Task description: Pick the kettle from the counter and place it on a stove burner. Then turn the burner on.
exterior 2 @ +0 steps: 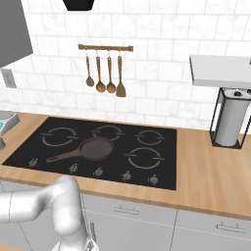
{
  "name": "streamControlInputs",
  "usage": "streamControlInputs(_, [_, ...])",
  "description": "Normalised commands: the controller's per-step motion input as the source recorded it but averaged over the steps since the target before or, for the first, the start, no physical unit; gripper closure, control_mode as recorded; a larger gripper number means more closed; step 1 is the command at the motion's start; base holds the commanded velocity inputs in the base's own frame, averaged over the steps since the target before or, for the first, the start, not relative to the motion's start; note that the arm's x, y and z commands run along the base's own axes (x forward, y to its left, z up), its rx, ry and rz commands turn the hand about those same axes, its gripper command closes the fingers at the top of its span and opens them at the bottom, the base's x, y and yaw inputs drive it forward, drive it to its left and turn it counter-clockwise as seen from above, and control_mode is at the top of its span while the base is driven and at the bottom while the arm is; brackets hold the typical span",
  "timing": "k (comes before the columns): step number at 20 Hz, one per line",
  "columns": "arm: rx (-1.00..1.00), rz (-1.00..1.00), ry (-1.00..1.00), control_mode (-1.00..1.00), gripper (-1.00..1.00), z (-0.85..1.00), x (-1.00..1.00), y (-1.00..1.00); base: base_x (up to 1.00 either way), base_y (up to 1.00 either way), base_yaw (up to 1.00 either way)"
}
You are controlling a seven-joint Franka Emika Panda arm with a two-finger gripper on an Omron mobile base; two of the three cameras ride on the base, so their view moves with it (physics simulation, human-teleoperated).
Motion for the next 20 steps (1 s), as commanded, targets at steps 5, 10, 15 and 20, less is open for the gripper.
streamControlInputs(5, [-0.02,-0.06,-0.11,-1.00,1.00,-0.09,0.12,0.00,0.00,0.00,0.00])
streamControlInputs(10, [-0.01,-0.09,-0.17,-1.00,1.00,-0.03,-0.03,-0.26,0.00,0.00,0.00])
streamControlInputs(15, [0.00,-0.10,-0.21,-1.00,1.00,0.02,-0.13,-0.34,0.00,0.00,0.00])
streamControlInputs(20, [0.00,-0.10,-0.15,-1.00,1.00,0.46,-0.23,-0.26,0.00,0.00,0.00])
